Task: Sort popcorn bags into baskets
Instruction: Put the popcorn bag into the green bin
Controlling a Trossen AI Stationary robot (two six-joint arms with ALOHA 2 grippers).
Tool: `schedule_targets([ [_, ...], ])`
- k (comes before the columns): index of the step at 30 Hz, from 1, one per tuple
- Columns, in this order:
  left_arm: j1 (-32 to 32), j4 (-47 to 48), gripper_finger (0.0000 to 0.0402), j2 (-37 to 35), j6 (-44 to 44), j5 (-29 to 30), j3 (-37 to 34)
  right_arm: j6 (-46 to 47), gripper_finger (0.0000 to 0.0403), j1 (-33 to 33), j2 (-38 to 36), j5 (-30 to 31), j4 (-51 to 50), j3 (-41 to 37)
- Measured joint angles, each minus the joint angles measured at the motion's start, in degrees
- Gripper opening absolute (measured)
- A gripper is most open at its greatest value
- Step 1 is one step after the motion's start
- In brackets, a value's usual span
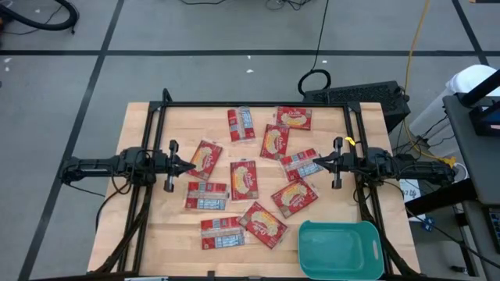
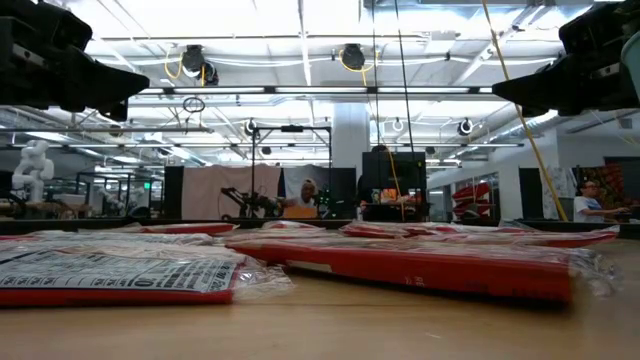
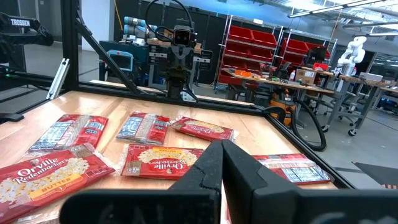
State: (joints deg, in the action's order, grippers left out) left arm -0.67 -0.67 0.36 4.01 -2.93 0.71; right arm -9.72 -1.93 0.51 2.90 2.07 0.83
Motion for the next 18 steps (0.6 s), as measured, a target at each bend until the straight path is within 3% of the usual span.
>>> schedule_targets([
  [3, 0.00, 0.01, 0.0008, 0.00, -1.71, -0.01, 0.00, 0.00, 0.0000, 0.01, -0.01, -0.01, 0.02, 0.02],
  [7, 0.00, -1.87, 0.0008, 0.03, -13.63, -0.12, 0.86, 0.00, 0.0000, 0.00, 0.01, 0.00, 0.01, -0.01],
  [12, 0.07, 0.08, 0.0008, 0.91, -15.26, -0.32, 6.92, 0.01, 0.0000, 0.00, -0.01, 0.00, 0.20, 0.00],
  [18, 0.04, 8.08, 0.0008, 8.71, -10.57, -0.04, 19.94, 0.04, 0.0000, 0.00, 0.01, 0.02, 0.47, -0.01],
])
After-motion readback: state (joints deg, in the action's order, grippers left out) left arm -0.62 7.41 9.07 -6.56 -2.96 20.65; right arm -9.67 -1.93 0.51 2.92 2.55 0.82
